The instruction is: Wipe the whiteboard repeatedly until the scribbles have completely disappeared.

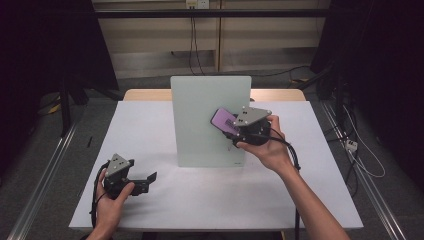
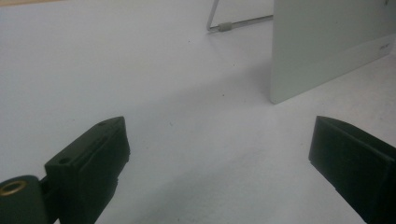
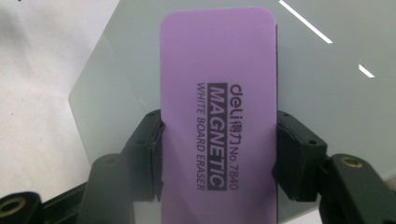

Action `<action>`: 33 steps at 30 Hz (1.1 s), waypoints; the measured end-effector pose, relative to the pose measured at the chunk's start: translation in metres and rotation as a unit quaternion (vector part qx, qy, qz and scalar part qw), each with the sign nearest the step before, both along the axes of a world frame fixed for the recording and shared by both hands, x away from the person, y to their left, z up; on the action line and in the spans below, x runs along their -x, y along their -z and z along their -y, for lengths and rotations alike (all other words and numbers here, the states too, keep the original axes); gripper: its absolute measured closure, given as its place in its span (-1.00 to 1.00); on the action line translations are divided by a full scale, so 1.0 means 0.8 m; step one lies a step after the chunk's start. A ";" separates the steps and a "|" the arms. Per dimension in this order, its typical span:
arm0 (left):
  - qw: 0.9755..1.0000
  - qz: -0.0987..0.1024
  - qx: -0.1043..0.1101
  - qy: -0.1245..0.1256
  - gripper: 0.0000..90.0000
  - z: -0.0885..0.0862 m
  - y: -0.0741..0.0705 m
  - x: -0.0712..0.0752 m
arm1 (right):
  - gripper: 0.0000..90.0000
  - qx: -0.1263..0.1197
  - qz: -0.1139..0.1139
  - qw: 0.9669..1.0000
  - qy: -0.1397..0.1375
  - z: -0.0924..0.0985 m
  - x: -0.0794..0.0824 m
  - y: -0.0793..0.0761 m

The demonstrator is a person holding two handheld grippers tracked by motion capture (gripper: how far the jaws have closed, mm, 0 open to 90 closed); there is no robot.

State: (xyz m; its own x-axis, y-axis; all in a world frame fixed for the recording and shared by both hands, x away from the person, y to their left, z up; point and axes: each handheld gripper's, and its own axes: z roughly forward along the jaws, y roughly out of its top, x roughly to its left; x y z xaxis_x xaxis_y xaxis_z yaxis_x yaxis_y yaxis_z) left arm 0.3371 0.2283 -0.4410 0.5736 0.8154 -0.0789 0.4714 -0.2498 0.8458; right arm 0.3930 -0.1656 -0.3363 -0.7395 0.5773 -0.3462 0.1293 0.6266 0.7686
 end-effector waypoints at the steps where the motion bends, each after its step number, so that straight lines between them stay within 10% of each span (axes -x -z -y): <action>1: 1.000 0.000 -0.001 0.001 -0.89 0.000 0.000 0.000 | -0.09 0.001 -0.003 1.000 0.000 0.001 0.003 0.008; 25: 1.000 0.000 -0.002 0.004 -0.89 0.001 0.000 -0.001 | -0.09 0.033 -0.052 0.997 -0.038 -0.016 0.017 0.060; 33: 1.000 -0.001 -0.002 0.002 -0.89 0.001 0.001 -0.001 | -0.09 0.029 -0.050 0.998 -0.036 -0.014 0.013 0.047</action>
